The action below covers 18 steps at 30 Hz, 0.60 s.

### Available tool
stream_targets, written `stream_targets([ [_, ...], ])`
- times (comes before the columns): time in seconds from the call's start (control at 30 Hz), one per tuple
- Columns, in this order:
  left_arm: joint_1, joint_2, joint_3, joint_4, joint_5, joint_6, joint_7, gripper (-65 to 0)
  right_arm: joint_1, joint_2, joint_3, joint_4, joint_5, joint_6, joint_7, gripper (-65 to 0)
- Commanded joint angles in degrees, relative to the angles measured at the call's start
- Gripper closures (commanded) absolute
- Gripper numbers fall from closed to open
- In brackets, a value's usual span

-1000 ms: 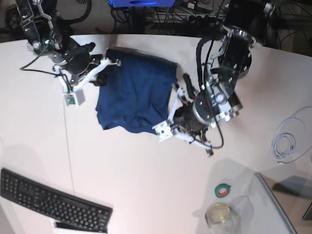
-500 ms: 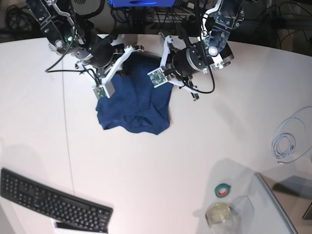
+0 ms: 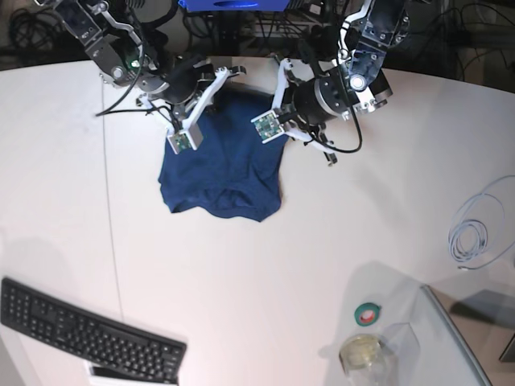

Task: Layout the t-shirt on the table in an organized manner, then fold the t-shirt properly
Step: 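Grasp the shirt's collar edge with both grippers and pull it straight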

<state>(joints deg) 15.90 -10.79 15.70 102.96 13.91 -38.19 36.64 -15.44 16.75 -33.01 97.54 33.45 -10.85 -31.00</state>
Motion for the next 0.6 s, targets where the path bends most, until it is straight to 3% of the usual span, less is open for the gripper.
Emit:
stream_targets([
  [0.0, -0.2, 0.2, -0.1, 0.8, -0.3, 0.1, -1.0, 0.0, -0.3, 0.0, -0.4, -0.1, 0.4, 0.3, 1.8, -0.8],
  [0.2, -0.3, -0.5, -0.2, -5.8, -0.3, 0.2, -1.2, 0.0, -0.4, 0.1, -3.4, -2.7, 0.4, 0.3, 3.1, -0.8],
  [0.3, -0.2, -0.6, -0.2, -7.7, -0.3, 2.6, -1.2, 0.0, -0.4, 0.1, -3.3, -2.7, 0.4, 0.3, 3.1, -0.8],
  [0.37, -0.2, -0.8, -0.1, -7.5, -0.3, 4.0, -1.2, 0.0, -0.4, 0.3, -3.2, -2.7, 0.4, 0.3, 3.1, -0.8],
  [0.57, -0.2, -2.3, -0.2, -2.5, -0.4, 4.1, -0.9, 0.0, -0.4, 0.3, -3.2, -0.4, 0.4, 0.3, 3.1, -0.8],
])
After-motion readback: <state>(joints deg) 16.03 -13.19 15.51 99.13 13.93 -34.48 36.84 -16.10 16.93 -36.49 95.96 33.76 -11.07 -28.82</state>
